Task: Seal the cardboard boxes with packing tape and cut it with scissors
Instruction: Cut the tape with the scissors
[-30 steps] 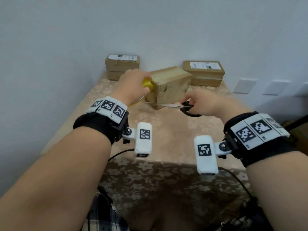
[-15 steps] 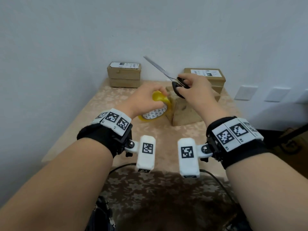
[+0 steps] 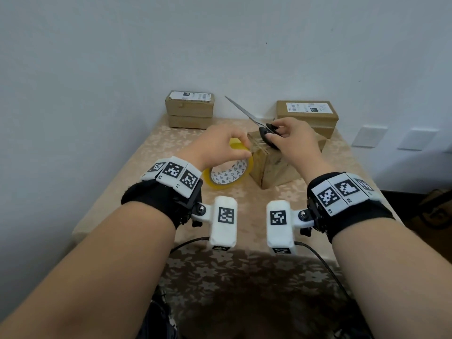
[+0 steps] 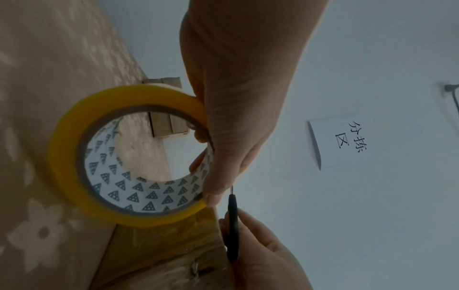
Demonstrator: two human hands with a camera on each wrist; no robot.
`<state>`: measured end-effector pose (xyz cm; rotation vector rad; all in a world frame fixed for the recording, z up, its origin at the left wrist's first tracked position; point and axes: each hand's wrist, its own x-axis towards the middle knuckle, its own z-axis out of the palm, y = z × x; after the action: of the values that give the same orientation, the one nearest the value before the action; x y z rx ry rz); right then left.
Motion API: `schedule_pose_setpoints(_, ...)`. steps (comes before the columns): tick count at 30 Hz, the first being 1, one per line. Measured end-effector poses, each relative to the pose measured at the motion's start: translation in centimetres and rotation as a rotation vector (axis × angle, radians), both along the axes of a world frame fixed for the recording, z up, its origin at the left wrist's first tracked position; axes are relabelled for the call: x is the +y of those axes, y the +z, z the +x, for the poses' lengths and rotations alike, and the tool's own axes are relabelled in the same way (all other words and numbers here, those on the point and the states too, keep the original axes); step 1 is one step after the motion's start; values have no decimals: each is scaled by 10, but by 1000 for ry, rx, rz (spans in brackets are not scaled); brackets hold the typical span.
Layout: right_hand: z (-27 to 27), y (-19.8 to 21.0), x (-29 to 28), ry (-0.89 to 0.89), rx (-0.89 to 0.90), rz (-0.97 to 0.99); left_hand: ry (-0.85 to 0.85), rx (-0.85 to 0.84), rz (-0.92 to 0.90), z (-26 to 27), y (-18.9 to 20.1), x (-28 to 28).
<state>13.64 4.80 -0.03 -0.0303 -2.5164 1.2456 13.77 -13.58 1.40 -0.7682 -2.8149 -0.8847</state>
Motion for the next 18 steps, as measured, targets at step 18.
schedule_pose_setpoints(18,49,48,15,126,-314,-114,144,-72,-232,13,9,11)
